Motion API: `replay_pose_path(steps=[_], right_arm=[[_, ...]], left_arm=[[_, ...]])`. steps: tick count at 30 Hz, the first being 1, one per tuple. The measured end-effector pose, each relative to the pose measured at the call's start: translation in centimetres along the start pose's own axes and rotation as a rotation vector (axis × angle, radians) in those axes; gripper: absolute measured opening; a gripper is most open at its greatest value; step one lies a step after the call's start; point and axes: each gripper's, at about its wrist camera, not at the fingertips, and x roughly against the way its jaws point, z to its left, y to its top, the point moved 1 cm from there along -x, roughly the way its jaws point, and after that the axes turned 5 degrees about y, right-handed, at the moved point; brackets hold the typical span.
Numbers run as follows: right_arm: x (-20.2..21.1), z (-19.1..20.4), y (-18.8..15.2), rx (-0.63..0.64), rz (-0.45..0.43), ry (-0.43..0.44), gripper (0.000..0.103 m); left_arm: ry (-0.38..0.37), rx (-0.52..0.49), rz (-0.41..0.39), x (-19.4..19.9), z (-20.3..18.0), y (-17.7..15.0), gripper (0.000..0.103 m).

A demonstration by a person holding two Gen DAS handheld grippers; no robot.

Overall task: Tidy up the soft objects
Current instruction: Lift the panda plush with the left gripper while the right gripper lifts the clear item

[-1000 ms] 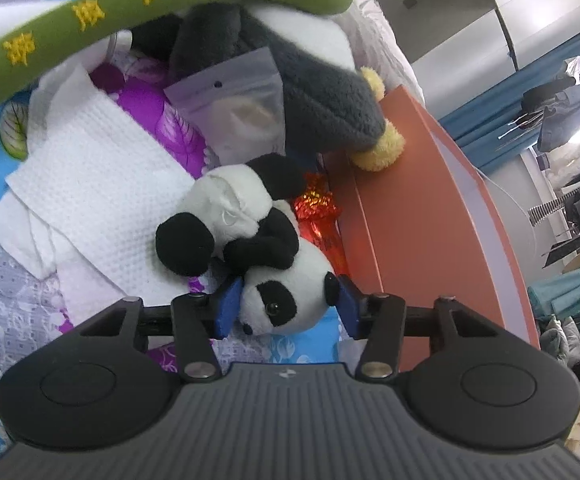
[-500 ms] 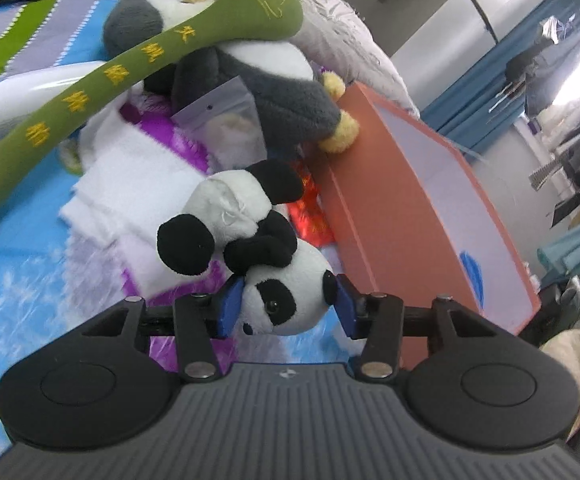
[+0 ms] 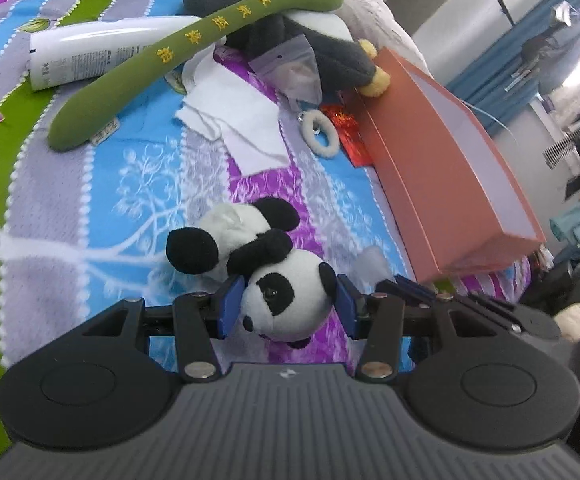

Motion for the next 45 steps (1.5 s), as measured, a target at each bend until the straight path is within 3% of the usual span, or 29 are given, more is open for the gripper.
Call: replay_pose_path(steps=[8, 11, 13, 17, 23, 33, 36, 45], right_arm=[[-0.2, -0.1, -0.4, -0.130, 0.064, 0.145, 0.014], [0.1, -0.7, -0.2, -0.167, 0.066, 0.162, 0.018], [0.1, -1.0, -0.3, -0.177, 0.073, 0.157, 0.034], [-0.2, -1.9, -0.1, -0.190, 0.089, 0.137, 0.043], [-1.3, -1.8, 0.0, -0.179, 0.154, 0.195, 0.044], [-2.2, 0.2, -1.1, -0.078, 0.178, 0.182, 0.044], [-1.9, 0.5, -1.2, -0.033, 0.171, 0.158, 0.031], [-1.2, -0.1, -1.0, -0.028, 0.135, 0.141, 0.022]], left_arm=[[0.021, 0.000, -0.006, 1.6, 0.5, -1.2, 0.058], [0.008, 0.029, -0.031, 2.1, 0.8, -1.5, 0.066], [0.000, 0.066, -0.046, 2.2, 1.0, -1.7, 0.066], [0.029, 0.120, -0.062, 2.0, 1.1, -2.2, 0.066], [0.104, 0.154, -0.066, 1.4, 1.3, -2.8, 0.066], [0.089, 0.168, -0.050, 0.5, 1.5, -3.6, 0.066], [0.091, 0.157, -0.048, 0.3, 1.2, -3.9, 0.065], [0.112, 0.135, -0.067, 0.4, 0.7, -4.2, 0.058]])
